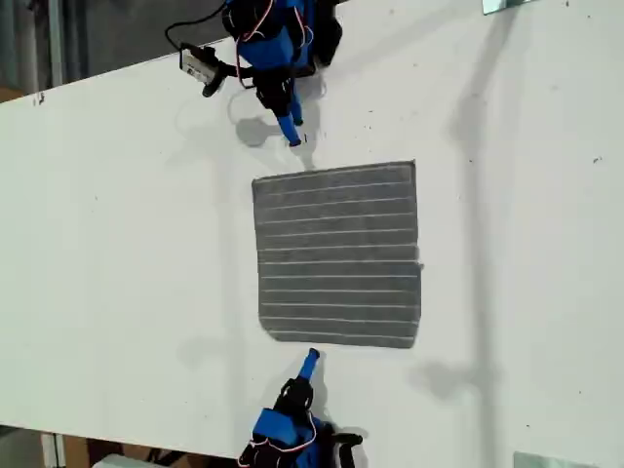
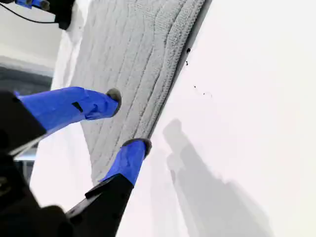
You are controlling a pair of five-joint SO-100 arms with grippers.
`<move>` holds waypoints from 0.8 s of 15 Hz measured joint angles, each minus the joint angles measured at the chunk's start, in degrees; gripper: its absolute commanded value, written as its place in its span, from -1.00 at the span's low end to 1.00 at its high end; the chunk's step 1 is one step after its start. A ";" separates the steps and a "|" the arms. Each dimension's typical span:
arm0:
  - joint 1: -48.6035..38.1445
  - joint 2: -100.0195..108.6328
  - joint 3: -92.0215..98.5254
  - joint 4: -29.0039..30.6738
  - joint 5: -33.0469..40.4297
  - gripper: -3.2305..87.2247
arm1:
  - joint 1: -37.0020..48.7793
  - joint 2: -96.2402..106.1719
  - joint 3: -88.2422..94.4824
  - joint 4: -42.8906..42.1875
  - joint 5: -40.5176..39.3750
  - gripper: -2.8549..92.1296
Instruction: Grasp corners of a square towel and fold twice.
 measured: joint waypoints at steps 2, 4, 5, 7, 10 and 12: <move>-6.68 0.00 -1.05 0.35 -6.24 -0.64 | 6.77 -0.26 2.29 -1.67 0.53 0.04; -28.56 0.00 -1.23 0.35 -11.51 -0.63 | 7.47 0.00 3.43 -2.90 3.08 -0.29; -31.11 0.09 -1.23 0.26 -11.07 -0.59 | 7.38 0.00 3.43 -2.90 2.64 -0.24; -30.32 0.09 -1.23 0.00 -10.72 -0.57 | 6.77 0.00 3.43 -2.99 -0.44 -0.36; -28.83 0.09 -1.76 0.00 -5.98 -0.49 | 2.90 0.09 3.69 -4.75 -1.85 -0.23; -28.83 0.09 -1.58 -1.41 -5.89 -0.45 | 1.58 -7.29 2.99 -13.71 -6.50 -0.10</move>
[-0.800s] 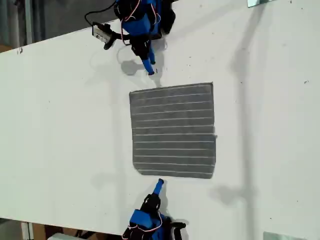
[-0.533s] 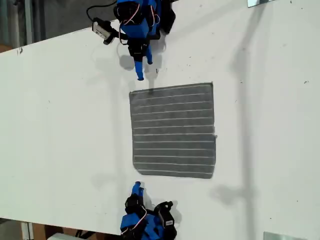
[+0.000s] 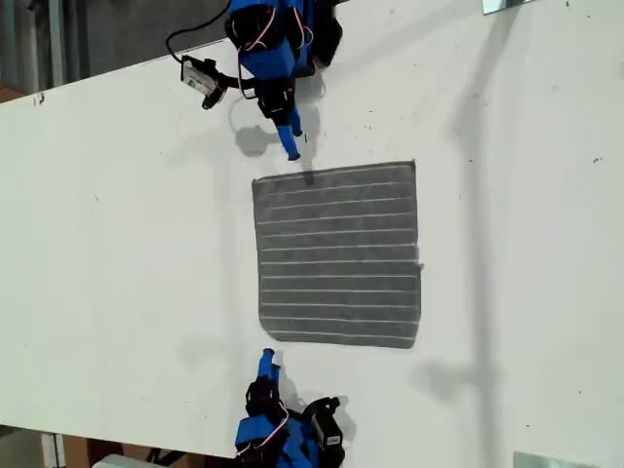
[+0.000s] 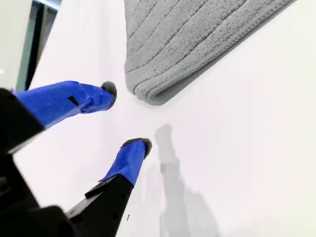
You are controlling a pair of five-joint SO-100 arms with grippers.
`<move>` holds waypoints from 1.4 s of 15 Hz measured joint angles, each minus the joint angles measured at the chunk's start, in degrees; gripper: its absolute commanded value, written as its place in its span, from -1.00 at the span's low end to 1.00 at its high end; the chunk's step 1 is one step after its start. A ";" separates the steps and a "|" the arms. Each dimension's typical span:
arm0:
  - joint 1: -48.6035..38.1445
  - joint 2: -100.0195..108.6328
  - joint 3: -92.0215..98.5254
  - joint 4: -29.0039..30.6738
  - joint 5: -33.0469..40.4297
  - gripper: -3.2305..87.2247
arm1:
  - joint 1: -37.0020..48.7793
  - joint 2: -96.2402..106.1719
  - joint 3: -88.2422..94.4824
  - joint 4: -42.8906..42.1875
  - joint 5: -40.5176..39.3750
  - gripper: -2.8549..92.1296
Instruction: Grasp corners of a square towel and fold twice.
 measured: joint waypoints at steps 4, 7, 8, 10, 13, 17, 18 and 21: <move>0.53 0.00 0.09 -1.14 -0.62 -0.45 | -13.10 -66.53 -52.82 18.11 0.09 -0.05; 0.53 0.00 0.09 -1.14 -0.97 -0.46 | -25.93 -107.31 -90.44 25.31 3.34 -0.06; 0.53 0.00 0.09 -1.14 -0.97 -0.46 | -29.09 -116.98 -100.81 26.19 4.31 -0.09; 0.53 0.00 0.09 -1.14 -0.97 -0.46 | -33.66 -123.66 -107.23 26.02 8.09 -0.08; 0.53 0.00 0.09 -1.14 -0.97 -0.47 | -37.35 -127.62 -108.19 22.50 10.99 -0.09; 0.53 0.00 0.09 -1.23 -1.05 -0.47 | -38.85 -131.13 -108.19 17.23 11.95 -0.08; 0.53 0.00 0.09 -1.32 -1.05 -0.47 | -38.85 -131.40 -108.02 17.05 12.13 -0.07; 0.53 0.00 0.09 -1.32 -1.05 -0.47 | -38.85 -131.04 -107.93 21.80 12.57 -0.05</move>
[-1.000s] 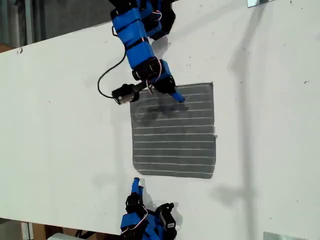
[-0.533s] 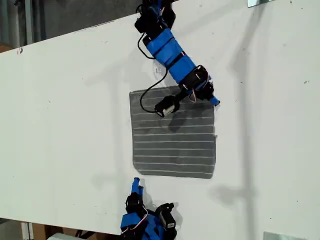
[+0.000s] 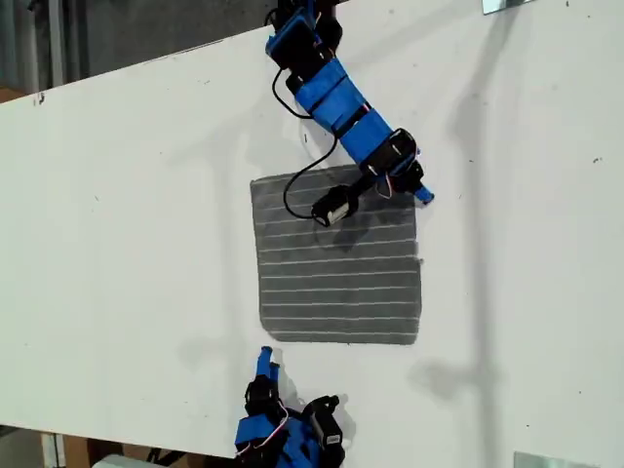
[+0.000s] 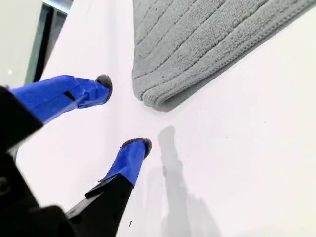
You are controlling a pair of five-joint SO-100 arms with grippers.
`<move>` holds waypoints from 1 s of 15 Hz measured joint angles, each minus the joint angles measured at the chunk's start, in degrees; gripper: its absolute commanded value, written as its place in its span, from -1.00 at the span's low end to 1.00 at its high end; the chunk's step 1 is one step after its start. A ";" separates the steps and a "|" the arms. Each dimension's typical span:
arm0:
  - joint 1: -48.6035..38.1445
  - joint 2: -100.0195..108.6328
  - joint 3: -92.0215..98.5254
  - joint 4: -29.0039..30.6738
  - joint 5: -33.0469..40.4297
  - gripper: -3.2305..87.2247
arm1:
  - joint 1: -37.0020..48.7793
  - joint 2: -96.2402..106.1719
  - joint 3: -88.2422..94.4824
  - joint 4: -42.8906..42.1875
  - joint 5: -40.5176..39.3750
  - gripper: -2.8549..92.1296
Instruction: Grasp corners of a square towel and fold twice.
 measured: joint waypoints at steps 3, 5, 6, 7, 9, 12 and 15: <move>0.00 0.00 0.00 0.00 0.00 -0.47 | 0.44 5.80 1.58 5.62 0.35 0.00; 0.00 0.00 0.00 0.00 0.00 -0.48 | 0.97 7.38 1.93 6.94 0.35 0.01; 0.00 0.00 0.00 0.00 0.00 -0.48 | 1.05 7.73 2.46 7.03 0.35 0.00; 0.00 0.00 0.00 0.00 0.00 -0.48 | 1.23 7.73 3.78 6.33 0.00 0.00; 0.00 0.00 0.00 0.00 0.00 -0.48 | 1.49 7.73 7.03 2.11 -0.18 -0.01; 0.00 0.00 0.00 0.00 0.00 -0.48 | 1.67 7.65 12.66 -4.04 -0.26 -0.02; 0.00 0.00 0.00 0.00 0.00 -0.48 | 2.11 7.73 16.26 -7.29 -0.53 -0.24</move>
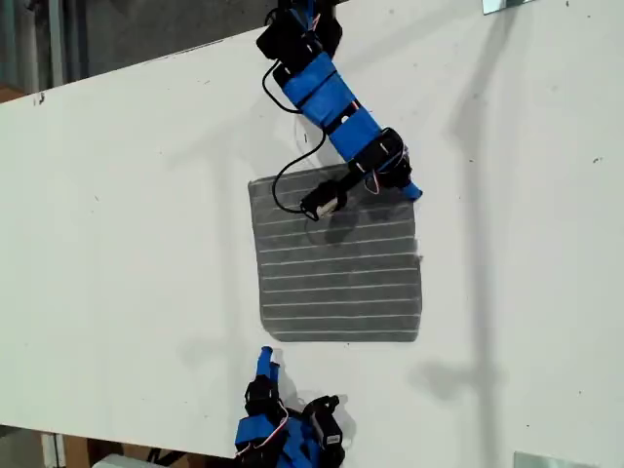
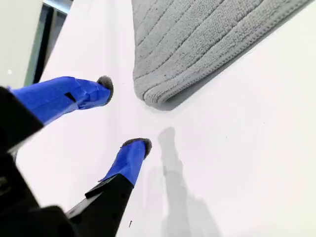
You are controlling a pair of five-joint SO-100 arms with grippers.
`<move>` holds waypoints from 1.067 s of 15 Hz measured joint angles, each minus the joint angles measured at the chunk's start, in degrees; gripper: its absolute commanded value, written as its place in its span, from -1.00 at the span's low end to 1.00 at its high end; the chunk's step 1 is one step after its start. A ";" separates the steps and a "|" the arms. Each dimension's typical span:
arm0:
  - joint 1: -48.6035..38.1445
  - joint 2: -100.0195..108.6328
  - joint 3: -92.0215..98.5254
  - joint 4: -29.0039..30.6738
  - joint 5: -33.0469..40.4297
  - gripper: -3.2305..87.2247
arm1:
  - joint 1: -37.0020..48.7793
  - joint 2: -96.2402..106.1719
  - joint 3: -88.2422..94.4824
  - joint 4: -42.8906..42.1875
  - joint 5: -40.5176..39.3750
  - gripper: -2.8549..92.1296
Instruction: Grasp corners of a square towel and fold twice.
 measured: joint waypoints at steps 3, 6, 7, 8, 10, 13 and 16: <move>0.44 0.00 0.00 0.00 0.00 -0.50 | 0.35 0.44 2.02 -6.50 0.00 -0.72; 1.93 0.00 0.00 0.00 -0.70 -0.51 | -0.09 0.35 1.93 -9.49 0.97 -0.94; 2.72 0.00 0.00 0.00 -1.32 -0.53 | -0.09 0.35 1.93 -9.84 0.97 -0.94; 3.69 0.00 0.00 0.00 -2.37 -0.55 | -0.09 0.35 1.93 -10.11 1.23 -0.94; 7.12 0.00 0.00 0.00 -6.15 -0.55 | -0.09 -0.09 1.93 -10.20 1.14 -0.94; 17.67 -4.31 -6.24 0.00 -14.15 -0.55 | 0.09 -0.35 1.76 -10.28 1.05 -0.94; 29.44 -41.31 -31.03 -2.72 -18.81 -0.55 | 0.35 -0.26 1.76 -10.20 1.05 -0.94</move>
